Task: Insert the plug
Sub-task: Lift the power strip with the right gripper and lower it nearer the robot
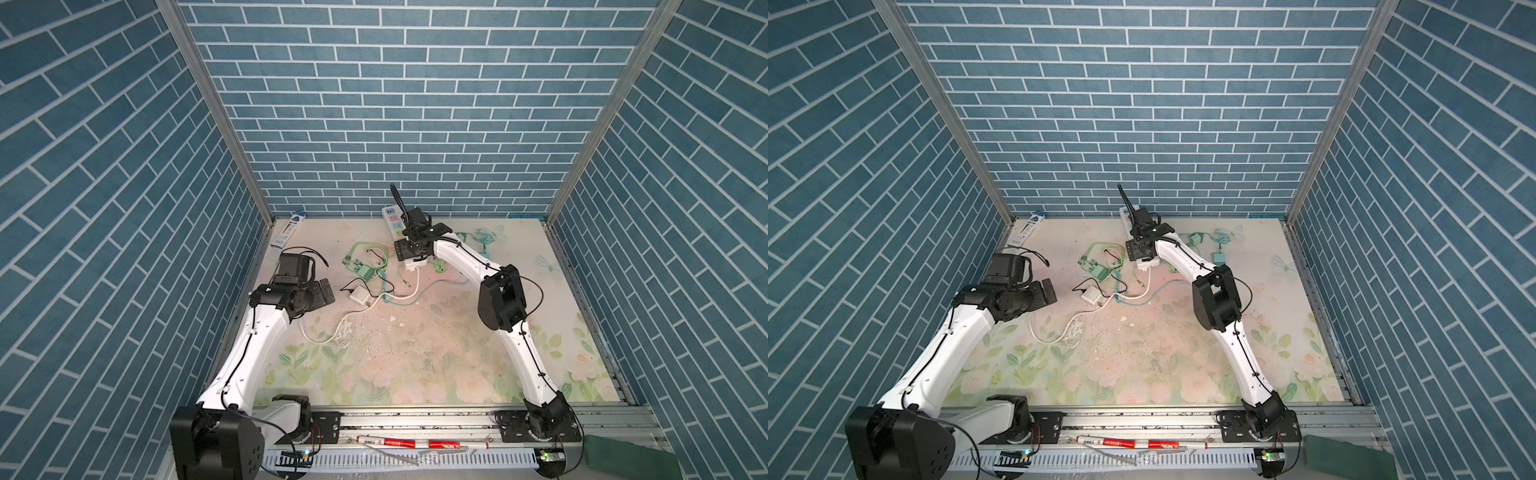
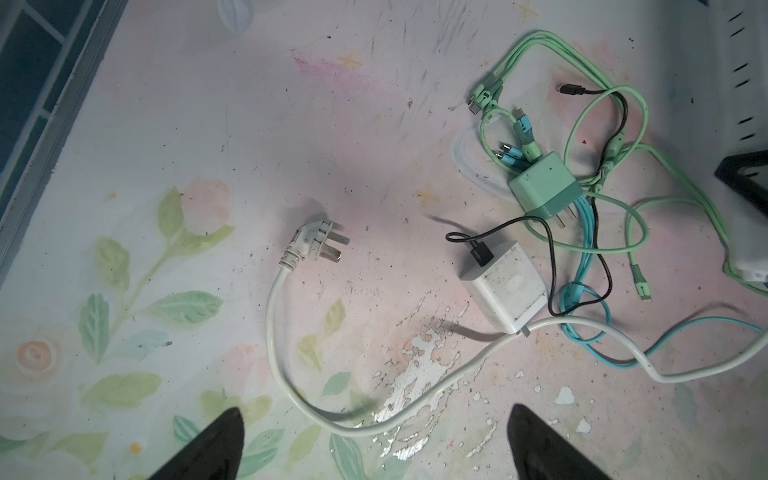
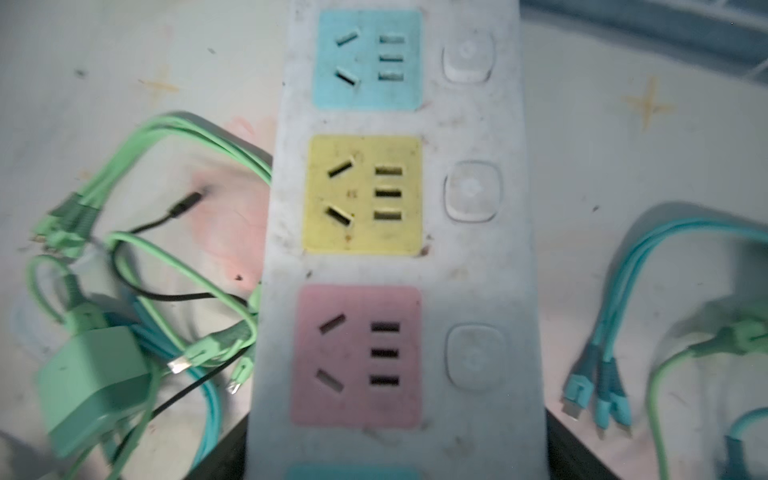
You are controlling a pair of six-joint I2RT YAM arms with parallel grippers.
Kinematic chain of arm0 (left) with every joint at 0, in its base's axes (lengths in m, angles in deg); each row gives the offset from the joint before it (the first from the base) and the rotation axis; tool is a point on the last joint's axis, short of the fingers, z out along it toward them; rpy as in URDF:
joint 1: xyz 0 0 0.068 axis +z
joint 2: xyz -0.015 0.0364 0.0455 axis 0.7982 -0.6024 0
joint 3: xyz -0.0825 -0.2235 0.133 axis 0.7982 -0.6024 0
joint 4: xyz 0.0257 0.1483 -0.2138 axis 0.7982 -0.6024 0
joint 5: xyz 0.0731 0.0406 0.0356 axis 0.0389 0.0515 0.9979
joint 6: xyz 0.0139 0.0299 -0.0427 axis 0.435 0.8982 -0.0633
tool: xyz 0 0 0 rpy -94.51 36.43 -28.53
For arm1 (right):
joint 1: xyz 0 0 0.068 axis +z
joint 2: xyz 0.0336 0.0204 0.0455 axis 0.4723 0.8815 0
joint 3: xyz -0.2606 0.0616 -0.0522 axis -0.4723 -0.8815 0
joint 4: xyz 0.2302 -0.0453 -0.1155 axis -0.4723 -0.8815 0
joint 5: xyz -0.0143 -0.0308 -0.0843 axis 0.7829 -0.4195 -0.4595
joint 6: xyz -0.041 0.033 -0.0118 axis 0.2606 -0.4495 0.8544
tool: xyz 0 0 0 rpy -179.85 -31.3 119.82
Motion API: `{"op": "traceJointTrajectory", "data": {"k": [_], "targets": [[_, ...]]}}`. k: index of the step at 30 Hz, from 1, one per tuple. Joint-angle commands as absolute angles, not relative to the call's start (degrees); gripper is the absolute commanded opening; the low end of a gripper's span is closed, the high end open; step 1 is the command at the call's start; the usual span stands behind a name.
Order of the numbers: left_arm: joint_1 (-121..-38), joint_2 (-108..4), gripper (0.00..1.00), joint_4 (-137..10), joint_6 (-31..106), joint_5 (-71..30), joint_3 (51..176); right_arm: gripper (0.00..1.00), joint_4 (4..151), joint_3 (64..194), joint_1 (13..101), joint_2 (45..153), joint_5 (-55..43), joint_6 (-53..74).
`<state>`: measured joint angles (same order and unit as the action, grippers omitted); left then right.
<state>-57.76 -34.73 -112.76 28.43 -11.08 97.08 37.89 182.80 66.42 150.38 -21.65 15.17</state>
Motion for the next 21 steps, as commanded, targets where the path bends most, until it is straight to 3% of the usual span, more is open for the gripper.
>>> {"op": "traceJointTrajectory", "data": {"k": [1,7,14,21], "targets": [[-57.9,-32.8,1.0,-116.2,28.5,-11.0,98.6,0.28,41.2,179.7,66.7,141.0,-23.3,24.9],[-57.9,-27.7,1.0,-120.9,28.1,-10.2,99.3,0.28,43.8,170.5,66.3,131.5,-24.3,35.1],[-57.9,-22.2,1.0,-121.8,25.5,-11.5,97.0,0.27,40.1,169.1,65.6,123.5,-23.8,37.5],[-58.0,-21.3,1.0,-120.6,24.9,-12.6,94.7,0.27,44.3,152.5,65.9,109.4,-11.9,33.7]]}}
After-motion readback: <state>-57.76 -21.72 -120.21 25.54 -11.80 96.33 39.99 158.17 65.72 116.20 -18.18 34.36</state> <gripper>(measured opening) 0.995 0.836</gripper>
